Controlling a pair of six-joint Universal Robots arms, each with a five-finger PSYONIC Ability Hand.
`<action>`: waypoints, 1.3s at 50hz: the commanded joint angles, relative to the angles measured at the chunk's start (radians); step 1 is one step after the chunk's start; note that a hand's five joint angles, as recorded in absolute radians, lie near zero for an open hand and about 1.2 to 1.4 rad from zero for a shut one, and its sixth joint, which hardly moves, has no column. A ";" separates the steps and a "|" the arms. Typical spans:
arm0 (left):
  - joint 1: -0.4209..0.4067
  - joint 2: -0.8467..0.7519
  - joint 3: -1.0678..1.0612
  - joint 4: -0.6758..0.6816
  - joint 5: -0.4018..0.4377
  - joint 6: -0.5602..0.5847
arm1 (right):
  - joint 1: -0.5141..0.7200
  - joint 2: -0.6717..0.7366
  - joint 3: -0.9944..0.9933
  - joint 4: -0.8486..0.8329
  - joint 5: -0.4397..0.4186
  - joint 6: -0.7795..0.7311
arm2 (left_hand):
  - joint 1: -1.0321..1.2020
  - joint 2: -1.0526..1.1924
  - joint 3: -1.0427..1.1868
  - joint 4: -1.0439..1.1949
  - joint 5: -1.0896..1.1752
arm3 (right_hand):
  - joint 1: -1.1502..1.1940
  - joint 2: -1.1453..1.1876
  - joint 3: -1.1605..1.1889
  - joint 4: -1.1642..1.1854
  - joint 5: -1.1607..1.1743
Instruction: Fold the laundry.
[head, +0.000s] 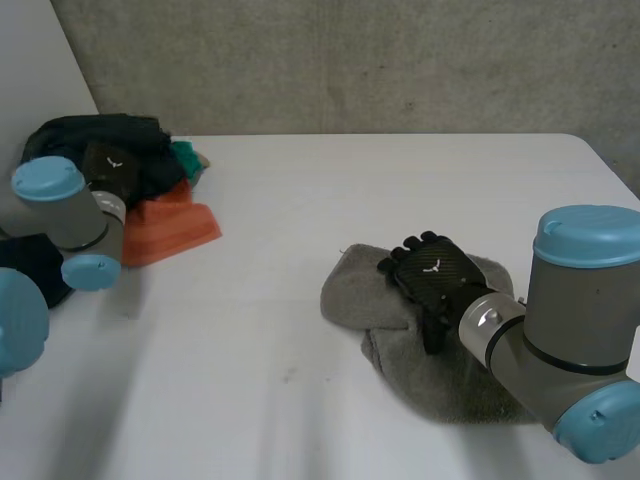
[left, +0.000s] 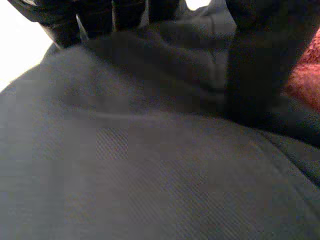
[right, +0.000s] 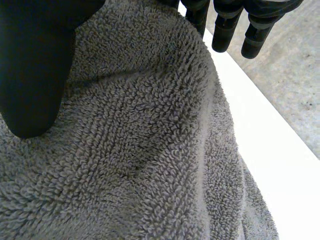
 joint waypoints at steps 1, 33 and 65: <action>-0.041 0.127 -0.119 0.005 0.002 -0.062 | 0.000 -0.012 -0.002 -0.012 0.014 0.030 | -0.290 -0.322 -0.332 -0.320 -0.321 | -0.051 -0.038 -0.034 -0.035 -0.042; -0.507 0.484 -0.590 -0.193 0.313 -0.403 | -0.295 -0.299 0.039 0.387 -0.006 0.034 | -0.343 -0.375 -0.385 -0.373 -0.374 | -0.051 -0.038 -0.034 -0.035 -0.042; -0.613 0.719 -0.583 -0.124 0.054 -0.449 | -0.276 -0.158 -0.183 -0.087 -0.054 0.287 | 0.817 0.784 0.775 0.786 0.785 | 1.171 1.183 1.187 1.187 1.180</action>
